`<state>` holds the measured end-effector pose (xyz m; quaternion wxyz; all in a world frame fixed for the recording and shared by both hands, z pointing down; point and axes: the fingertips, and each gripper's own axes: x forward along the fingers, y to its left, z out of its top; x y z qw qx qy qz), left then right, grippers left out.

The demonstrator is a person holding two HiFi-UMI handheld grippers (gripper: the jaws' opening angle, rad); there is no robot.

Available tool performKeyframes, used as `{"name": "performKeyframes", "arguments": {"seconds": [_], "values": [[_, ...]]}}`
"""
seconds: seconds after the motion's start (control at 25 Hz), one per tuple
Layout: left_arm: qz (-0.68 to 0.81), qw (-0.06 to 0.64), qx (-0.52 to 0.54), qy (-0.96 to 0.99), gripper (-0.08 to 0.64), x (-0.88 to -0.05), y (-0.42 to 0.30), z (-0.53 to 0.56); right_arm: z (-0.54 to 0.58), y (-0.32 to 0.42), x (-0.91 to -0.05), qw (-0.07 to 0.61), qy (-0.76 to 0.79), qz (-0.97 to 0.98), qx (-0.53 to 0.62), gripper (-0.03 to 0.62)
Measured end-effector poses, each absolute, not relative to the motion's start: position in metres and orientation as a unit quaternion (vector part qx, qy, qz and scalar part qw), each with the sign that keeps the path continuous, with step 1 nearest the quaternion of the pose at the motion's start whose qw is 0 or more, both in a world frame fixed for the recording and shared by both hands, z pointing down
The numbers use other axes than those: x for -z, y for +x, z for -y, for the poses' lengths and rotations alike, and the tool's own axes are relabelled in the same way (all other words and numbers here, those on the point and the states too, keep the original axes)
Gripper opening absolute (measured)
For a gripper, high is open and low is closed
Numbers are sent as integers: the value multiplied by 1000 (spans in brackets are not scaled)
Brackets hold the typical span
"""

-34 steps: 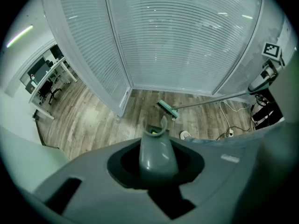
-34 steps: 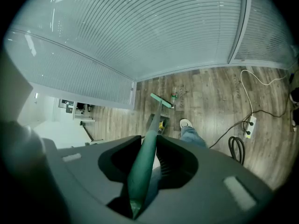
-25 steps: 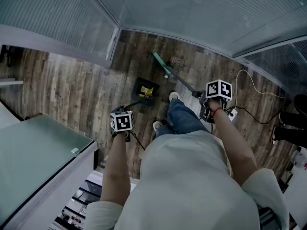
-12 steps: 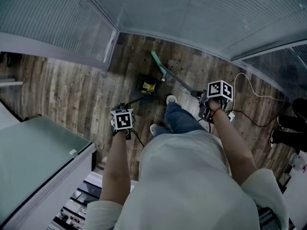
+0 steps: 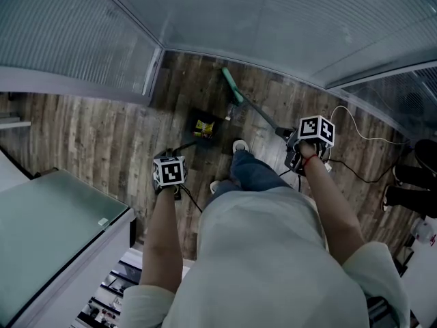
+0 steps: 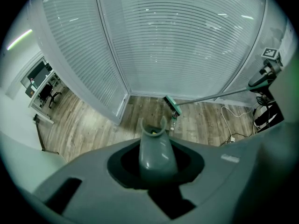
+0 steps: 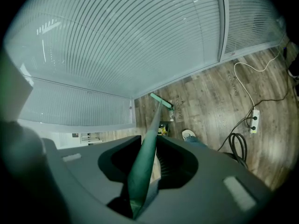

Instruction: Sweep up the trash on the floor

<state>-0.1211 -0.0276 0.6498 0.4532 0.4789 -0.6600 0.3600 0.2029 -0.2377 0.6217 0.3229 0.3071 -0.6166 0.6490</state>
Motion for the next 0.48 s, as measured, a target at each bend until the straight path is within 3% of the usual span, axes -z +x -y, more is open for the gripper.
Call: {"name": "performKeyframes", "arguments": {"seconds": [0.48], "values": [[648, 461, -380, 473, 92, -657, -127, 58, 301, 228, -648, 335, 357, 607, -626, 110]]}}
